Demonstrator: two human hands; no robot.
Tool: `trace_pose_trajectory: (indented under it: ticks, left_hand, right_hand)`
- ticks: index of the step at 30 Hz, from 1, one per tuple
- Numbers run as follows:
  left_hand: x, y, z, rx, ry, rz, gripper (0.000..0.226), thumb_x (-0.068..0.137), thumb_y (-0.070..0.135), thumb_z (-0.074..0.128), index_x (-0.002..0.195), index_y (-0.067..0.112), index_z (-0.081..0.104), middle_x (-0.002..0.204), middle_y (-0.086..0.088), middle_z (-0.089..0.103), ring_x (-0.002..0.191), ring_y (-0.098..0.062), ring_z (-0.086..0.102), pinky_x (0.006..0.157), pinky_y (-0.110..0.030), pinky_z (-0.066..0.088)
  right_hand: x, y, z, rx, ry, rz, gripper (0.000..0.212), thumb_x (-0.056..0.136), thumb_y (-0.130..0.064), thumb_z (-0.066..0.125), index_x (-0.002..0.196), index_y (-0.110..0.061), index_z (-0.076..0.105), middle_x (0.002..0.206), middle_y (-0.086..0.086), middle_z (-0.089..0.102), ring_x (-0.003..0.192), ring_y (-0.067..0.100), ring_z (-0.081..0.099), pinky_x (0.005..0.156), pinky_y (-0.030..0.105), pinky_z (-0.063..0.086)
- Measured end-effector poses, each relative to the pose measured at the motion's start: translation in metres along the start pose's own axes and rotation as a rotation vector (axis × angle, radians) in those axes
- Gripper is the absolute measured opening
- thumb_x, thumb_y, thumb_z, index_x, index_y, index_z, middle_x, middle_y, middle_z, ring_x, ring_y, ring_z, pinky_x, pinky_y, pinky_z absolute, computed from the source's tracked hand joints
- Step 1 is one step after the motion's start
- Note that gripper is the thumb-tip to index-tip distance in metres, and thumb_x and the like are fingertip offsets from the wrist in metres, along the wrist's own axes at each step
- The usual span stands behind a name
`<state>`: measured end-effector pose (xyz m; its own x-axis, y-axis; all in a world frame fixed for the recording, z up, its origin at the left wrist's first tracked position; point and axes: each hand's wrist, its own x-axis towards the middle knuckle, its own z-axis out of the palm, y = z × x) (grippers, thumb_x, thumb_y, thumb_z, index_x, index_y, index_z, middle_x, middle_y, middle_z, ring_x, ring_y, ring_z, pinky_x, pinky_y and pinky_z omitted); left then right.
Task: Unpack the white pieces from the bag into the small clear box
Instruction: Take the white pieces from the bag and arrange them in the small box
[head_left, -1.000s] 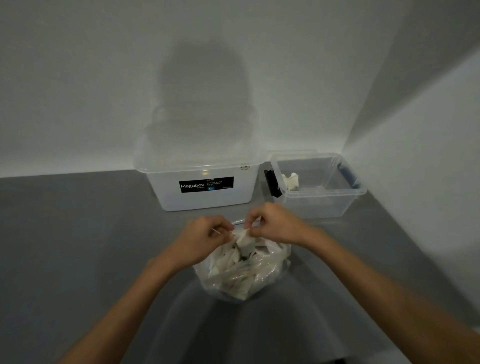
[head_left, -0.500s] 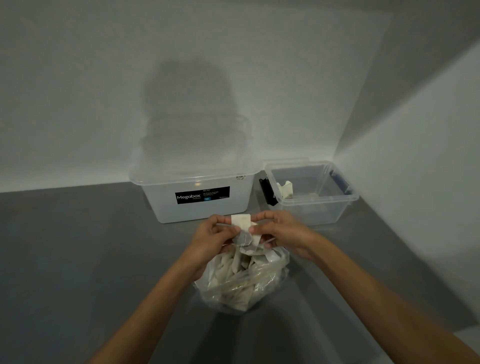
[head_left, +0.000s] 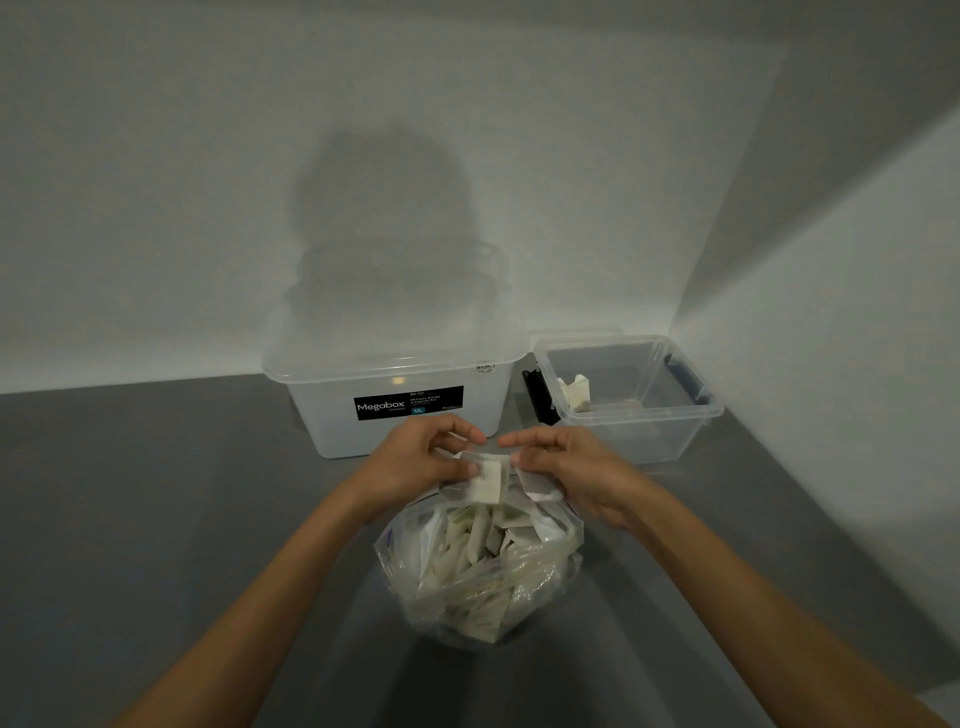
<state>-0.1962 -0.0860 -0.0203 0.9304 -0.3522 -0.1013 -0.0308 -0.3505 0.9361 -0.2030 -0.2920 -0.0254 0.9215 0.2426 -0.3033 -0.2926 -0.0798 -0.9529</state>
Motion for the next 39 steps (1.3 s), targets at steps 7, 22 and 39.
trace_pose_trajectory:
  ticks: [7, 22, 39]
  left_hand:
    - [0.017, 0.027, 0.005, -0.074, 0.109, 0.050, 0.046, 0.072, 0.008, 0.081, 0.114, 0.014, 0.060, 0.099, -0.008, 0.068, 0.080, -0.016, 0.067, 0.070, -0.027, 0.056]
    - [0.060, 0.039, 0.044, -0.528, 0.204, -0.019, 0.017, 0.082, 0.009, 0.071, 0.099, 0.008, 0.070, 0.091, -0.010, 0.074, 0.081, -0.017, 0.067, 0.076, -0.028, 0.055]
    - [0.166, 0.098, 0.108, -0.693, 0.069, -0.076, 0.023, 0.089, 0.011, 0.063, 0.110, 0.003, 0.065, 0.090, -0.009, 0.070, 0.078, -0.015, 0.068, 0.069, -0.023, 0.057]
  right_hand:
    - [0.000, -0.010, 0.002, -0.159, 0.055, -0.169, 0.013, 0.082, -0.005, 0.072, 0.094, -0.002, 0.071, 0.081, 0.008, 0.069, 0.073, 0.013, 0.065, 0.065, 0.017, 0.052]
    - [0.000, -0.020, -0.051, 0.156, 0.176, -0.119, 0.019, 0.083, 0.000, 0.068, 0.099, -0.008, 0.073, 0.099, 0.014, 0.073, 0.091, 0.026, 0.067, 0.085, 0.039, 0.052]
    - [0.044, -0.080, -0.185, -0.078, 0.104, -0.465, 0.016, 0.079, 0.002, 0.070, 0.094, 0.001, 0.071, 0.101, 0.016, 0.072, 0.093, 0.021, 0.069, 0.086, 0.028, 0.055]
